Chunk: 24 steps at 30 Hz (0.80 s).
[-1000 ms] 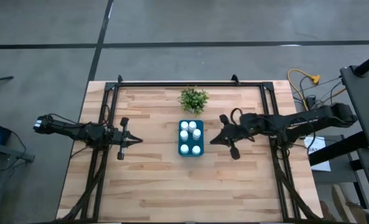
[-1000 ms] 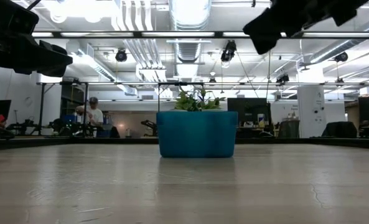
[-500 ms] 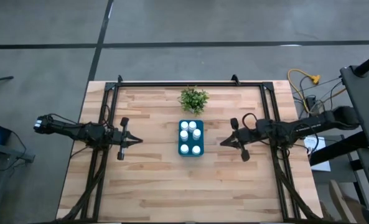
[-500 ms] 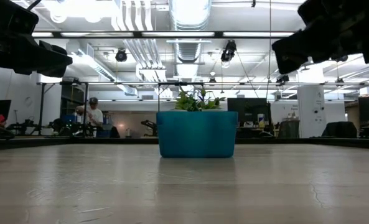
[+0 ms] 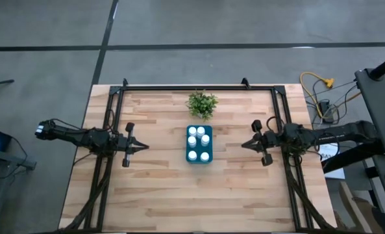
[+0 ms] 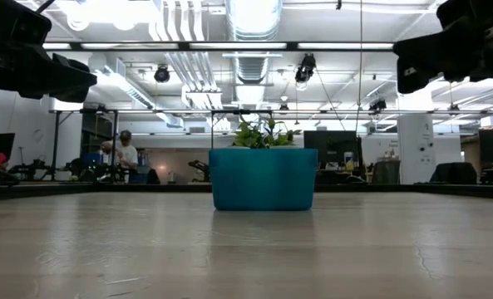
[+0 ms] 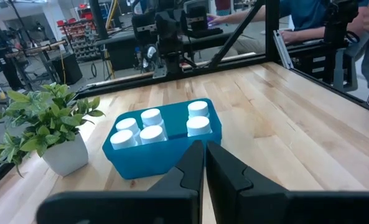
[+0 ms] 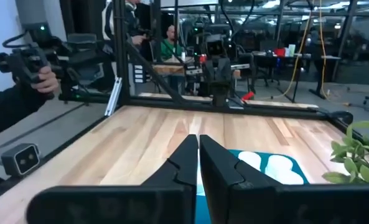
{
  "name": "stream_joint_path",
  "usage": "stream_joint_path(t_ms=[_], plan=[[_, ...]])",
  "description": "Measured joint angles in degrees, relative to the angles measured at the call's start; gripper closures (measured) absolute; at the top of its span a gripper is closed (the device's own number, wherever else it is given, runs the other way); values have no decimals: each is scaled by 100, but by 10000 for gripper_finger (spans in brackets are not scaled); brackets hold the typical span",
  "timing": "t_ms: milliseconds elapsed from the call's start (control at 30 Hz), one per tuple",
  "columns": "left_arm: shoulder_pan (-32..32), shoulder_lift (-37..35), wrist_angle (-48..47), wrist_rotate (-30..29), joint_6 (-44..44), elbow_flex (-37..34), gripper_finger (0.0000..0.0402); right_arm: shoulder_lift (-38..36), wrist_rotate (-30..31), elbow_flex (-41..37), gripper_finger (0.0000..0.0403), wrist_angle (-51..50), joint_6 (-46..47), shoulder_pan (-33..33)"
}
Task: Pick and place pill bottles into a basket
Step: Return to Home Position
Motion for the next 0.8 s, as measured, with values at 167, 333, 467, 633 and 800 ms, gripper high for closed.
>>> stream_joint_path(t_ms=[167,333,467,633,800], plan=[[0,0,0,0,2,0,402,-795,-36,139,394,-814,-137,-7],[0,0,-2,-13,4,0,402,-1411,-36,291,394,-1445,-208,-7],[0,4,-2,-13,4,0,402,-1801,-36,293,394,-1786,-229,-7],[0,0,-4,-11,4,0,402,-2187,-36,248,394,-1972,-306,-7],[0,4,-2,-11,7,0,402,-2469,-36,185,394,-2197,-302,-9]])
